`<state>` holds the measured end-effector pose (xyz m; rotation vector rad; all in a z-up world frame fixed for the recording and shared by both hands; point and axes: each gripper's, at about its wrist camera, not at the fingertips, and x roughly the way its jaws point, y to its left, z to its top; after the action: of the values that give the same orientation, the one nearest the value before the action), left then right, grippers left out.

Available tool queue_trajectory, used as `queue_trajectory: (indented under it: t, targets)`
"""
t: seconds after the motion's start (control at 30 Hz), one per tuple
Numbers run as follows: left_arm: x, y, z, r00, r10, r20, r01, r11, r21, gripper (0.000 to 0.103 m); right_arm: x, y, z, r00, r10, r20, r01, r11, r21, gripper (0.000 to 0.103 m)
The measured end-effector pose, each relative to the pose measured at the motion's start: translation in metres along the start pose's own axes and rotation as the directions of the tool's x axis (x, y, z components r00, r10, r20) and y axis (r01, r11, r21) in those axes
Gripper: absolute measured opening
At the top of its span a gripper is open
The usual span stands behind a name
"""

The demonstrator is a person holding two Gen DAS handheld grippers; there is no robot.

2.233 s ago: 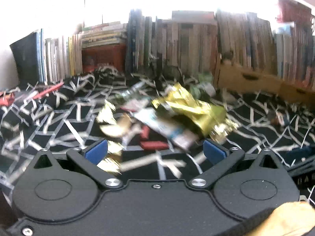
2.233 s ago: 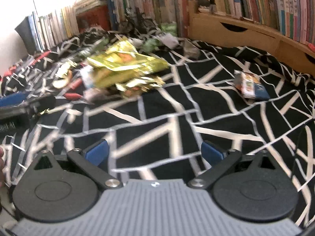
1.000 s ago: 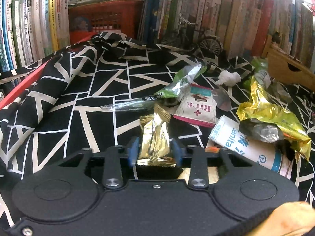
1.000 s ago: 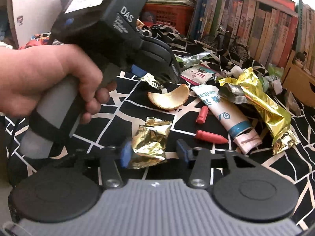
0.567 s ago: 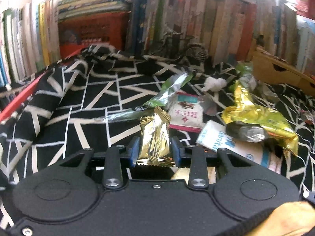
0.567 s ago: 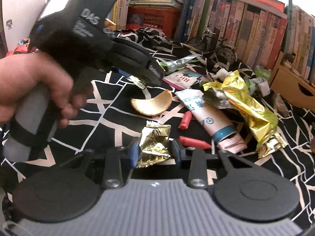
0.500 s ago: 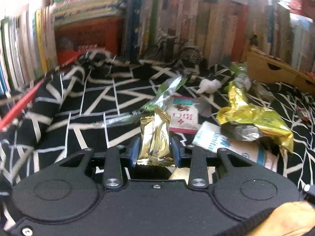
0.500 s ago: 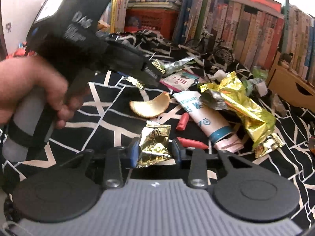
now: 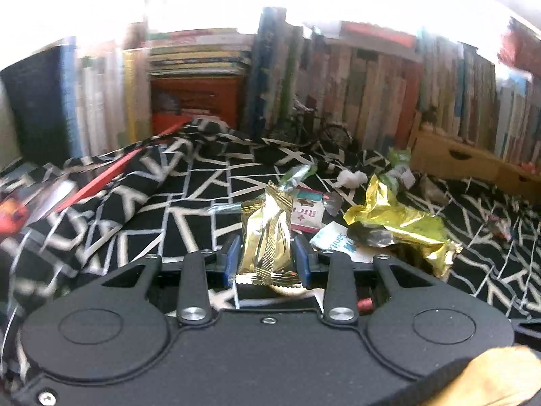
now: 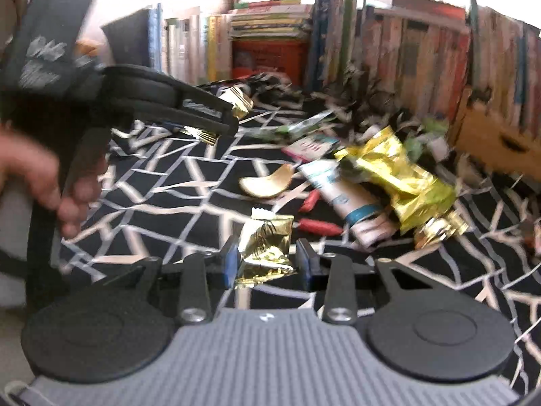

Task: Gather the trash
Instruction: 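Carry the gold packet in the left gripper off the bed toward the floor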

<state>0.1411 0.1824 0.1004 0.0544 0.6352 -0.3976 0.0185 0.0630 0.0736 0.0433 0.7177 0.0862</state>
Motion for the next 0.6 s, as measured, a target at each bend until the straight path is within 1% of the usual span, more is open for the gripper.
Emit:
queue_trajectory:
  t: [0.1, 0.2, 0.3, 0.4, 0.47, 0.6]
  targets:
    - [-0.032, 0.003, -0.01, 1.0, 0.024, 0.013, -0.023, 0.999, -0.035, 0.033, -0.022, -0.008, 0.0, 0.999, 0.046, 0.02, -0.048, 0.996, 0.079, 0.042]
    - [-0.065, 0.008, -0.022, 0.998, 0.046, 0.036, -0.044, 0.998, -0.039, 0.032, -0.041, -0.01, -0.001, 0.998, 0.051, 0.037, -0.054, 0.996, 0.073, 0.042]
    - [-0.092, 0.014, -0.036, 0.998, 0.054, 0.041, -0.053, 0.999, -0.01, 0.032, -0.056, -0.012, -0.002, 0.997, 0.05, 0.055, -0.054, 0.996, 0.074, 0.042]
    - [-0.115, 0.023, -0.051, 0.999, 0.047, 0.022, -0.047, 0.999, 0.001, 0.032, -0.069, -0.009, -0.008, 0.997, 0.041, 0.072, -0.047, 0.995, 0.083, 0.042]
    - [-0.13, 0.032, -0.062, 0.998, 0.057, 0.011, -0.057, 0.998, -0.001, 0.032, -0.076, -0.002, -0.014, 0.997, 0.035, 0.075, -0.041, 0.996, 0.081, 0.042]
    - [-0.154, 0.054, -0.082, 0.997, 0.072, -0.013, -0.073, 0.996, -0.044, 0.032, -0.089, 0.018, -0.025, 0.997, 0.04, 0.07, -0.046, 0.996, 0.078, 0.042]
